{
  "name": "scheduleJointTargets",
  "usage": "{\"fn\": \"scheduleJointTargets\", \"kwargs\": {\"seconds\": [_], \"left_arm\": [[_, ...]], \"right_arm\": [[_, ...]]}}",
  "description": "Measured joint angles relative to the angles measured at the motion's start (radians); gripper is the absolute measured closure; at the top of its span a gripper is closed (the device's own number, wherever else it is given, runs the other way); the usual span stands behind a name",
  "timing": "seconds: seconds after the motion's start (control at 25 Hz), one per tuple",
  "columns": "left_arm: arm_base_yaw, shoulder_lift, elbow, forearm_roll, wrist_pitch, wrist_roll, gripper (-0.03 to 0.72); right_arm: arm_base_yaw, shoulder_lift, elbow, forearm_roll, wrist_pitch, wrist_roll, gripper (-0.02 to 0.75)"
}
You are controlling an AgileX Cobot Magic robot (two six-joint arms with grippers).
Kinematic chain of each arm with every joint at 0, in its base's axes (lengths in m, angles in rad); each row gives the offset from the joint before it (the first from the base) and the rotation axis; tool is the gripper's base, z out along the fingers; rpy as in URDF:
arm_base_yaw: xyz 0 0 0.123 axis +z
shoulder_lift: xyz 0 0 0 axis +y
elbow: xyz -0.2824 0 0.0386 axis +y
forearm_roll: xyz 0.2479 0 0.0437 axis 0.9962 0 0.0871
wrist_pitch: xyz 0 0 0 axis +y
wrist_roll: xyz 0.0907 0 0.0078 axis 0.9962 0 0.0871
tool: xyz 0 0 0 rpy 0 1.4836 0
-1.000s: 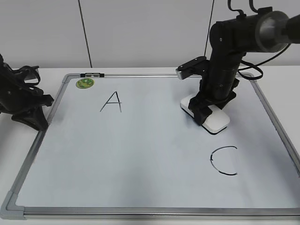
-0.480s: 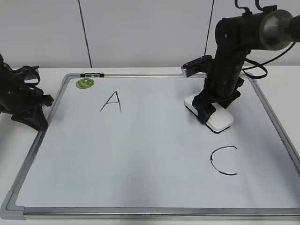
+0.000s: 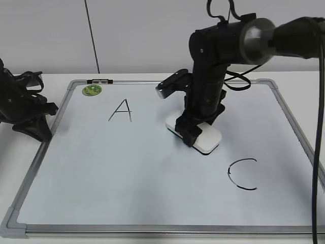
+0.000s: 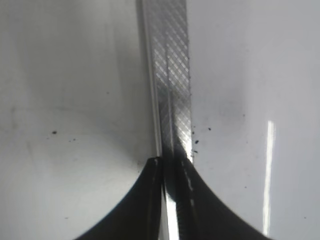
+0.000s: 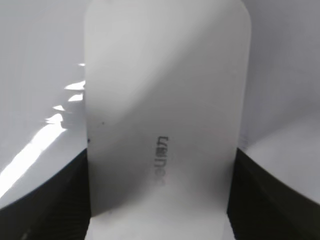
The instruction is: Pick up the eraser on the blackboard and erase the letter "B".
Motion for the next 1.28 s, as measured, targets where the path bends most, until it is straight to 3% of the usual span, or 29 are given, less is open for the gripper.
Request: {"fn": "scheduleJointTargets", "kwargs": {"seconds": [0.2, 0.32, 0.6, 0.8, 0.92, 1.08, 1.28], "left_arm": [[0.000, 0.000, 0.000, 0.000, 0.000, 0.000, 0.653], [0.000, 0.000, 0.000, 0.000, 0.000, 0.000, 0.653], [0.000, 0.000, 0.000, 0.000, 0.000, 0.000, 0.653], [0.000, 0.000, 0.000, 0.000, 0.000, 0.000, 0.653], [0.000, 0.000, 0.000, 0.000, 0.000, 0.000, 0.653], [0.000, 0.000, 0.000, 0.000, 0.000, 0.000, 0.653], [0.000, 0.000, 0.000, 0.003, 0.000, 0.000, 0.653]], "right_arm": [[0.032, 0.000, -0.019, 0.014, 0.043, -0.006, 0.201], [0.033, -0.004, -0.066, 0.016, 0.126, -0.008, 0.201], [0.018, -0.133, -0.094, 0.008, 0.160, 0.005, 0.201], [-0.079, -0.191, -0.069, 0.005, 0.160, 0.040, 0.201], [-0.180, -0.240, -0.002, 0.005, 0.160, 0.063, 0.201], [-0.308, -0.322, 0.147, 0.027, 0.143, 0.107, 0.201], [-0.433, -0.380, 0.347, 0.093, 0.015, 0.138, 0.201]]}}
